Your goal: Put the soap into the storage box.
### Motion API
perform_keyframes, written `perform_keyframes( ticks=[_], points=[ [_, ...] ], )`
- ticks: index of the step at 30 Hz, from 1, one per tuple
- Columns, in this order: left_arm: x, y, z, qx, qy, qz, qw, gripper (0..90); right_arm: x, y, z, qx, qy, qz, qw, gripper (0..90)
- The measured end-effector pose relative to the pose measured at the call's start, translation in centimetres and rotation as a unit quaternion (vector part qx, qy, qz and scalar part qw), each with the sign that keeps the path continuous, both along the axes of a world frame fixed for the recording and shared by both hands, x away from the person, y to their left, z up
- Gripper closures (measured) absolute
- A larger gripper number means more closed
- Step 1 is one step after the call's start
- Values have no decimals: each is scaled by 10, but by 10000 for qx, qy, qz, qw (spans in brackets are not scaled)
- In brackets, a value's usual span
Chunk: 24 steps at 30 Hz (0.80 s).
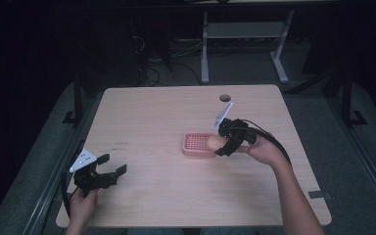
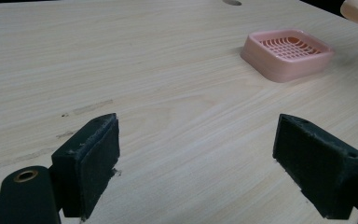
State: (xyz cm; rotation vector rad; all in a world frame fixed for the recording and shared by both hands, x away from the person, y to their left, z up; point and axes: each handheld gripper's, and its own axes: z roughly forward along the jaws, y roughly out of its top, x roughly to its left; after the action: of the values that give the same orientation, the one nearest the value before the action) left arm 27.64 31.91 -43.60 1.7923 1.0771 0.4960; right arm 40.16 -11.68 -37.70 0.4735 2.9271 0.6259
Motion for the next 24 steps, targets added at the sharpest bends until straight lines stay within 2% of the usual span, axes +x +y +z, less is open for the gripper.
perform_keyframes(
  ticks=[15,24],
  points=[
    [0,0,0,-5,-4,-15,10000,143,11,10,4,70,9,37,10000,321],
    [0,0,0,-13,-13,-17,10000,143,20,27,6,51,-20,161,9999,321]
  ],
)
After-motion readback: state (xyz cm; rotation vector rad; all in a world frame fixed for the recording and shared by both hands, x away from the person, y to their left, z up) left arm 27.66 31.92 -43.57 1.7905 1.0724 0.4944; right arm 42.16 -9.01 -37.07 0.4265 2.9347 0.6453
